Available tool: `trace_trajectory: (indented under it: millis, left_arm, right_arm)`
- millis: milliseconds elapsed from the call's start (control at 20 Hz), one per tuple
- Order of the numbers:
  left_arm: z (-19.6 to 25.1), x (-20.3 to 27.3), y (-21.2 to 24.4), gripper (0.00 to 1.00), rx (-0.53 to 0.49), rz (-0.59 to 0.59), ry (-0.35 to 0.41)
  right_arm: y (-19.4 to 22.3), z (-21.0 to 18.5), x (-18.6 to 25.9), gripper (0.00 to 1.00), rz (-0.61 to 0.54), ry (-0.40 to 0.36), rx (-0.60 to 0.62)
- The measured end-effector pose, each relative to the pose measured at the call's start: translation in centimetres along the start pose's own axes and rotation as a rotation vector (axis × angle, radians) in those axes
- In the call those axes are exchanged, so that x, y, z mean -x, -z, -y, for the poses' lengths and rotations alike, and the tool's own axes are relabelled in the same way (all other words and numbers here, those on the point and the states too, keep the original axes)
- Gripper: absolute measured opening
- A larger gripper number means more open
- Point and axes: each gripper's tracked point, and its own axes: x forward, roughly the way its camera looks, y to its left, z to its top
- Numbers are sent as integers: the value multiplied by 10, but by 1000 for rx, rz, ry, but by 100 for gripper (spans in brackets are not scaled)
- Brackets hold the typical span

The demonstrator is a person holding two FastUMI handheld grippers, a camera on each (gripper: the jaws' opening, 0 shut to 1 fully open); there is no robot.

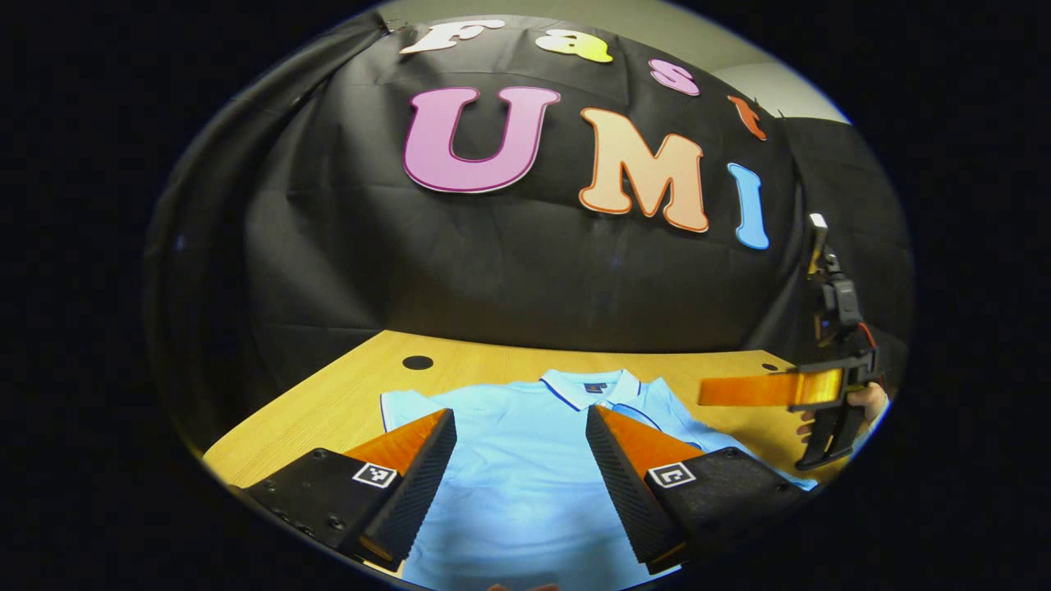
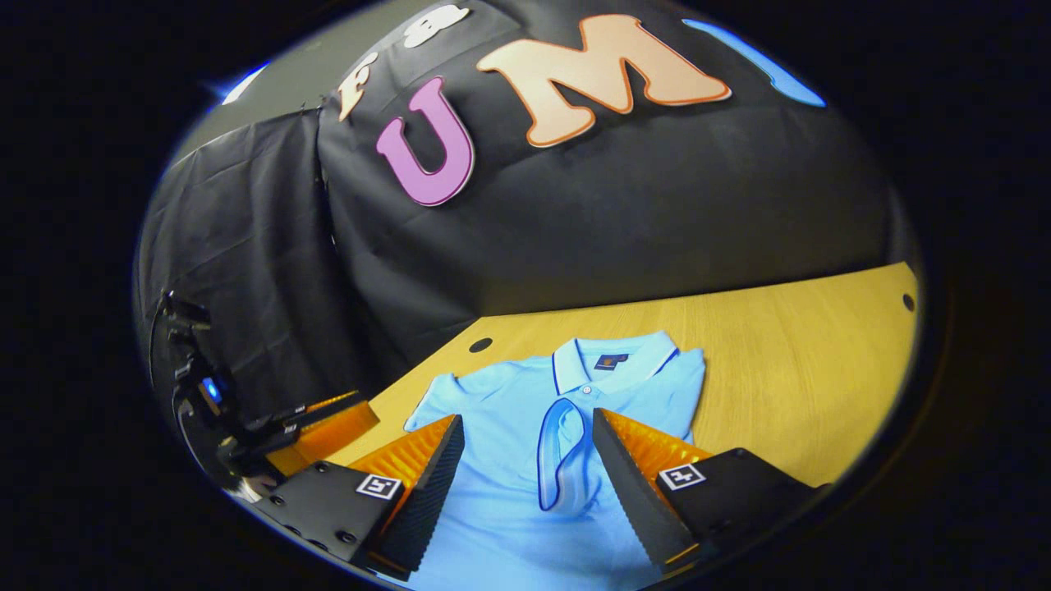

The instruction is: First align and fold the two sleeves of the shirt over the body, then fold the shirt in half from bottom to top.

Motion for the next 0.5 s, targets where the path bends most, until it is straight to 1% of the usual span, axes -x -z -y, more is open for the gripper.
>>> trace_trajectory:
  millis: [100,250,350,500]
  left_arm:
    - [-9,0,-3,94,24,2,-14]
    - [-31,-4,-1,94,49,-11,-69]
    - [-38,-5,6,94,60,-40,-91]
    - [-52,-11,15,94,49,-72,-125]
  right_arm:
    - [2,-2,18,98,12,11,51]
    - [3,-4,41,98,65,22,87]
    - [4,-2,53,98,90,36,103]
    - [8,-5,65,98,97,11,87]
